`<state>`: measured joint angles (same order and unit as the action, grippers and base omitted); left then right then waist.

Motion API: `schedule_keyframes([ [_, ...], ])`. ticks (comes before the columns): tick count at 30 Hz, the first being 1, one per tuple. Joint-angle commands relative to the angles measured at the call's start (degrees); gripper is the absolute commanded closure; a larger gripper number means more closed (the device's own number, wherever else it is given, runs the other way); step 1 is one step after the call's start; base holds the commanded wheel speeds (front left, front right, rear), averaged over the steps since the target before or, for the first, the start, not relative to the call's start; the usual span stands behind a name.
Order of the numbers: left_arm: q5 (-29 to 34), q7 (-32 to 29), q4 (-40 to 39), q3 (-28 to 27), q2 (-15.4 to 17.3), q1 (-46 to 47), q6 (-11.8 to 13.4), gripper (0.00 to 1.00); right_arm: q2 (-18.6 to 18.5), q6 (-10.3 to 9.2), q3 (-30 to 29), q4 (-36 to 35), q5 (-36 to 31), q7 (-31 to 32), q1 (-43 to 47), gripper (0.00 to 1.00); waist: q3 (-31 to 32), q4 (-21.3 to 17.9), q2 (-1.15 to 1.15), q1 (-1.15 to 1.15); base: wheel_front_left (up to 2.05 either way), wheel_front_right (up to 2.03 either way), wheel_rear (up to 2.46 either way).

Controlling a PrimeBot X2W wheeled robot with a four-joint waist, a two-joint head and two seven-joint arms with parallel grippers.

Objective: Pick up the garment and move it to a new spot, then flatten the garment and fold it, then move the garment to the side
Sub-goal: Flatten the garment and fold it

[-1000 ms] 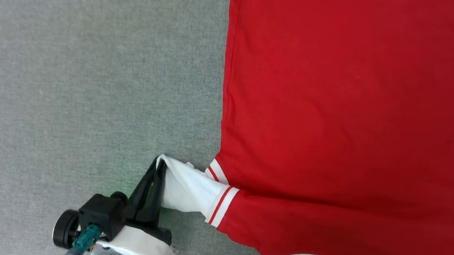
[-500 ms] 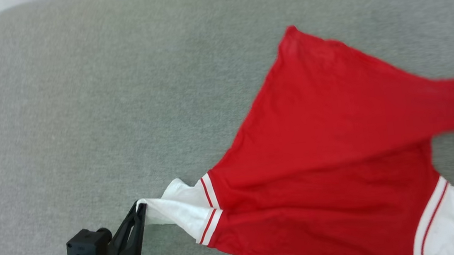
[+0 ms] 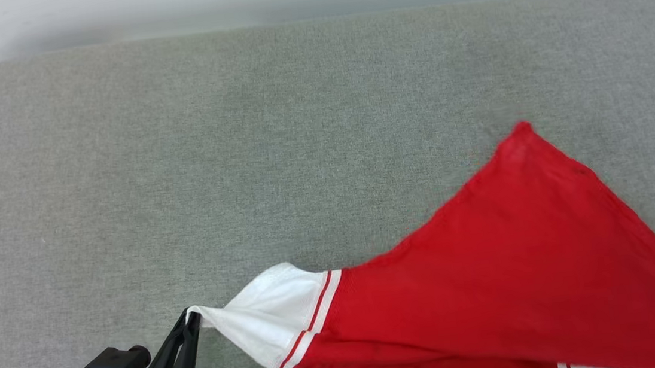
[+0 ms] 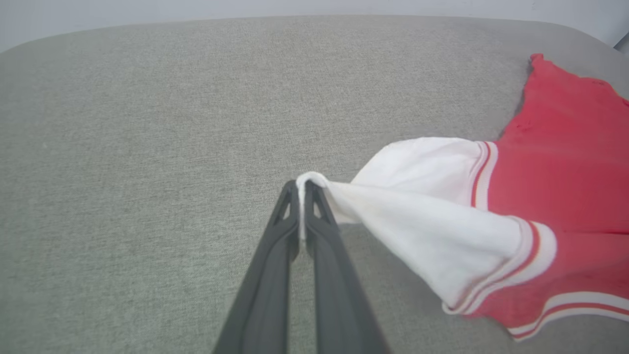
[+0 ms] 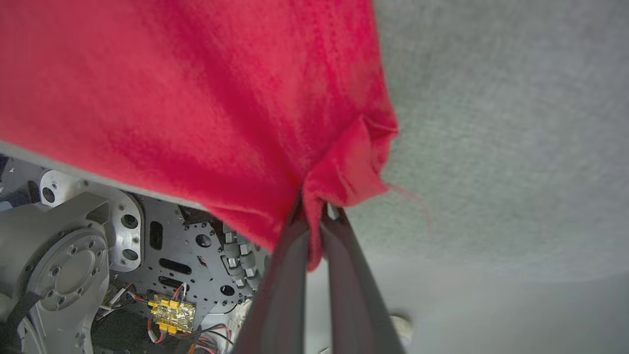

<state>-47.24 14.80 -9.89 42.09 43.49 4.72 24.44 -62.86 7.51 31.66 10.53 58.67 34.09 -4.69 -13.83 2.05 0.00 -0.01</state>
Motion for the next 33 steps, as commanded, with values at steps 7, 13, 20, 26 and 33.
schedule_keyframes([
  [7, -0.2, 0.0, 0.7, -0.2, 0.0, 0.5, -0.4, 1.00, 3.0, -0.04, -4.9, -0.6, -0.7, -1.4, 4.2, 0.85, -0.8, -0.6, 0.00, 0.01, 0.00, 0.00, 0.00],
  [13, 0.0, 0.0, 1.0, 0.1, -0.3, 0.8, -0.5, 1.00, 2.6, -0.03, -13.9, -6.9, -1.3, -2.3, -0.4, 0.00, -0.4, -0.9, 0.00, 0.01, 0.00, 0.00, 0.00],
  [20, 1.1, -0.3, 0.7, 0.7, -1.0, 2.8, -1.2, 1.00, 2.2, -0.03, -17.9, -14.2, -4.2, 3.3, -10.9, 0.00, -2.3, 0.6, 0.00, 0.01, 0.00, 0.00, 0.00],
  [26, 2.2, -0.4, 1.1, 1.2, -2.0, 5.3, -2.0, 1.00, 4.5, -0.03, -10.6, -16.1, -7.9, 16.0, -24.5, 0.00, -5.4, 2.5, 0.00, 0.01, 0.00, 0.00, 0.00],
  [33, 3.3, -0.4, 1.6, 1.8, -3.5, 7.9, -2.6, 1.00, 9.6, -0.03, -1.1, -11.7, -12.5, 27.1, -38.0, 0.00, -9.3, 4.4, 0.00, 0.01, 0.00, 0.00, 0.00],
])
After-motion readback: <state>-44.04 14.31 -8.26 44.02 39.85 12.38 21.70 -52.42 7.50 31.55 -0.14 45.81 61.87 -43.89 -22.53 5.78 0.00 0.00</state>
